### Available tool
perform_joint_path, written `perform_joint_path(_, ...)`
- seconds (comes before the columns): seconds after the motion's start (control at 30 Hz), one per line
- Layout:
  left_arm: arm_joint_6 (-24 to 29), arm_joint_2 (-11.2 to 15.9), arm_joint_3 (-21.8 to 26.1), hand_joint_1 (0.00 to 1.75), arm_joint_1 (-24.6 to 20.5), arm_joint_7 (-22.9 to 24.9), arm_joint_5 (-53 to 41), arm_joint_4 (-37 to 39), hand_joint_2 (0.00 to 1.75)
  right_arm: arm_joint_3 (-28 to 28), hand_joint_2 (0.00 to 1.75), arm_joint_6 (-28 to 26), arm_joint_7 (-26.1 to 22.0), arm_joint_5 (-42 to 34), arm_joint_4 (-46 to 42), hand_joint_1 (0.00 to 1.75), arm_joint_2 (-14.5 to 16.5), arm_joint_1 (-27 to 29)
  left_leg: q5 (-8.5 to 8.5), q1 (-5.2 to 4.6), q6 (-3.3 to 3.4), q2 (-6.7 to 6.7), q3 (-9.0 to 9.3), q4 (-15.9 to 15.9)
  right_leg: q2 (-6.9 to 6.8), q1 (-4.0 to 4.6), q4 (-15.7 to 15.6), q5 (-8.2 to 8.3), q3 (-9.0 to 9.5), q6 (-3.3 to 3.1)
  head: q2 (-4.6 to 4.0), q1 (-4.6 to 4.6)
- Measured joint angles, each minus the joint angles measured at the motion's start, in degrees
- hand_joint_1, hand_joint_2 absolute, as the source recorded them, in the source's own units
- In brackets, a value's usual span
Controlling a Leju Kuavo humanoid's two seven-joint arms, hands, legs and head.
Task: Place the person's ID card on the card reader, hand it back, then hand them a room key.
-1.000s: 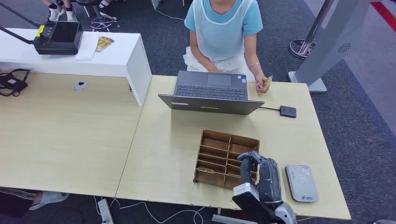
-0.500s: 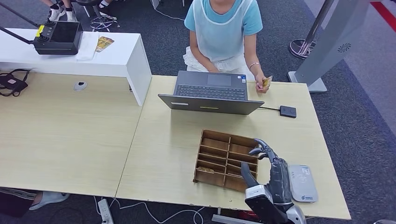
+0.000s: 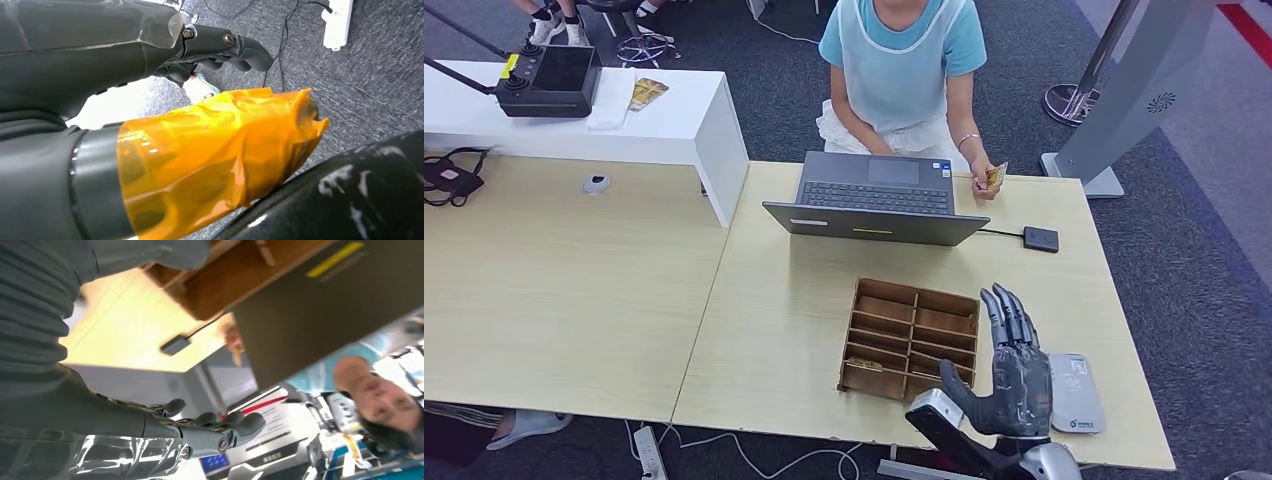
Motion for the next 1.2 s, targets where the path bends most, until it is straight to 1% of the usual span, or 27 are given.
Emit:
perform_joint_path(0.07,-0.01,-0.04,0.0,0.0,0.0,0.12,0.0,0.0,0.0,0.46,1.75,-0.6,3.07,4.58,1.35,0.36,-0.44,0.19,0.0,0.0,0.0,0.0,0.0,0.0,0.0,0.0,0.0,0.0,0.0,0.0,0.0,0.0)
perform_joint_path(0.1,-0.02,-0.05,0.0,0.0,0.0,0.16,0.0,0.0,0.0,0.74,1.75,-0.75,3.86,5.61,1.93,0.36,-0.69,0.27,0.0,0.0,0.0,0.0,0.0,0.0,0.0,0.0,0.0,0.0,0.0,0.0,0.0,0.0)
perform_joint_path(0.33,-0.08,-0.1,0.0,0.0,0.0,0.27,0.0,0.0,0.0,4.27,1.75,-0.62,4.77,7.4,4.42,0.41,-1.79,0.2,0.0,0.0,0.0,0.0,-0.01,0.0,0.0,0.0,0.0,0.0,0.0,0.0,0.0,0.0)
perform_joint_path(0.57,-0.33,-0.15,0.0,0.0,-0.02,0.28,0.0,0.0,0.0,11.56,1.75,0.13,7.67,9.0,8.52,0.45,-2.85,-0.96,0.0,0.01,0.0,0.0,0.0,0.0,0.0,0.0,0.0,0.0,0.0,0.0,0.0,0.0)
perform_joint_path(0.7,-0.41,-0.16,0.0,0.0,-0.02,0.29,0.0,0.0,0.0,13.99,1.75,0.12,8.17,8.98,10.48,0.45,-3.31,-1.32,0.0,0.0,0.0,0.0,-0.01,0.0,0.0,0.0,0.0,0.0,0.0,0.0,0.0,0.0)
perform_joint_path(1.2,-0.57,-0.16,0.0,0.0,-0.04,0.38,0.0,0.0,0.0,18.44,1.75,-0.08,8.04,7.49,13.22,0.37,-4.04,-3.24,0.0,0.01,0.0,0.0,0.0,0.0,0.0,0.0,0.01,0.0,0.0,0.0,0.0,0.0)
